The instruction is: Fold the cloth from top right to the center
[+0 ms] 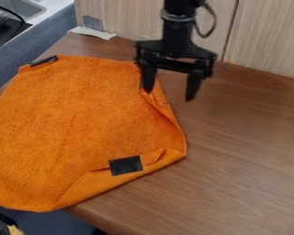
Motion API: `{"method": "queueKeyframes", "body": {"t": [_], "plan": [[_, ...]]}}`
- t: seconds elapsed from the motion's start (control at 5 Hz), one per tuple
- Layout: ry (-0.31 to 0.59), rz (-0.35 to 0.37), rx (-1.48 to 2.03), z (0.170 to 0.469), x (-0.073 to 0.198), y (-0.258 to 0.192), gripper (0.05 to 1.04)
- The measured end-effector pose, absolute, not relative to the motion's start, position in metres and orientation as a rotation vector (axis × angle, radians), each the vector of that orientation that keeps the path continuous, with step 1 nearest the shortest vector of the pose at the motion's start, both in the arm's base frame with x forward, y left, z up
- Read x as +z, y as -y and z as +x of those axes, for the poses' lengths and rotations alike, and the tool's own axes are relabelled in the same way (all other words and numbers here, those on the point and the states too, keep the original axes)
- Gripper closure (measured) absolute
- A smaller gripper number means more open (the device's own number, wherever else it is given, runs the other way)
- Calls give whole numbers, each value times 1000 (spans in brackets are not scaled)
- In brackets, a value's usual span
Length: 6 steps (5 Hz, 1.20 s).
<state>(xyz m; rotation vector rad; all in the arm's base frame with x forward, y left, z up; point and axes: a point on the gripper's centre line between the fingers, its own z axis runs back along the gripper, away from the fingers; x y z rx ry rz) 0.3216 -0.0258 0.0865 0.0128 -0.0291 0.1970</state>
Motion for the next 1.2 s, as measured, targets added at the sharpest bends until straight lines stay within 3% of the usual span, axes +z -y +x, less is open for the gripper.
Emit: {"method": "queueKeyframes", "body": {"t": [0.6,0.8,1.0,1.2], "plan": [[70,53,379,367,60,-16,83],[33,78,396,369,46,-22,84],[40,83,406,370,46,-25,143],[42,79,396,369,44,-24,432]]}}
